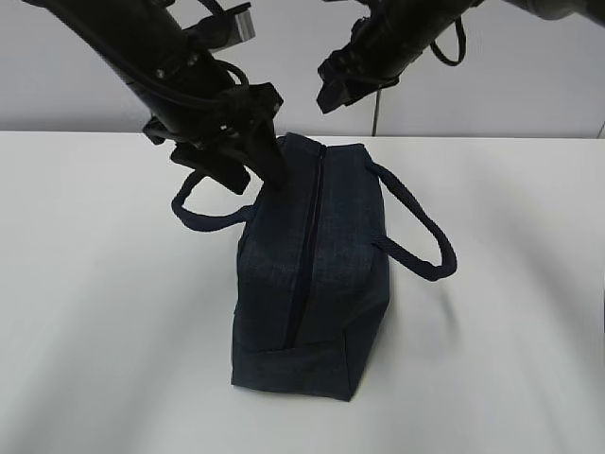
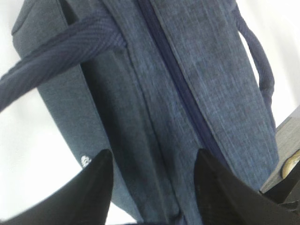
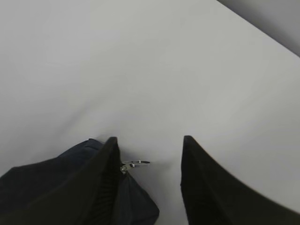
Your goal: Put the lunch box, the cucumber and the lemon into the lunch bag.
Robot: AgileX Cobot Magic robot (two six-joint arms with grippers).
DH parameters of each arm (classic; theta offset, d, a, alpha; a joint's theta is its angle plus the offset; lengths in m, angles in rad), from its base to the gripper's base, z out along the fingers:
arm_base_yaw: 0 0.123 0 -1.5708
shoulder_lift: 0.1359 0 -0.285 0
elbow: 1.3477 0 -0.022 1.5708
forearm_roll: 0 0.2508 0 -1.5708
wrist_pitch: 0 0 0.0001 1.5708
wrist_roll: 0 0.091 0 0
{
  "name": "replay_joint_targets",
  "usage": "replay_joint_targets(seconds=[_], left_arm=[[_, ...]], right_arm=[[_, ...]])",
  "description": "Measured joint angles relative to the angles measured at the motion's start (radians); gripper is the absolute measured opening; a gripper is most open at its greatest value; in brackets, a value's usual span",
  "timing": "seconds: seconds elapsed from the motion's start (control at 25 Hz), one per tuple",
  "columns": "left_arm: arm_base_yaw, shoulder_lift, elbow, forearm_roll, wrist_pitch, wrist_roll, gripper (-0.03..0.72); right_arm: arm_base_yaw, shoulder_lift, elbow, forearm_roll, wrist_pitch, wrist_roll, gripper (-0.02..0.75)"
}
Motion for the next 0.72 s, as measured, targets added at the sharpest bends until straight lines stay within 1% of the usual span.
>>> replay_joint_targets(seconds=[0.24,0.4,0.52,0.6,0.72], left_arm=[[0.027,-0.048,0.0,0.024,0.074,-0.002,0.385],[0.053,-0.059,0.0,0.036,0.107,-0.002,0.385],[0.056,-0.07,0.0,0.062,0.11,-0.007,0.384],[0.056,-0.084,0.0,0.075,0.11,-0.011,0.384],[0.056,-0.119,0.0,0.126,0.112,-0.041,0.384]], right_arm=[[0.0,-0.026,-0.103,-0.128,0.128,0.083,0.328],[0.0,-0.026,-0.145,-0.213,0.146,0.158,0.328],[0.0,-0.033,-0.149,-0.268,0.153,0.228,0.328],[0.0,-0.042,-0.149,-0.288,0.154,0.248,0.328],[-0.001,-0.064,-0.149,-0.308,0.156,0.285,0.328]])
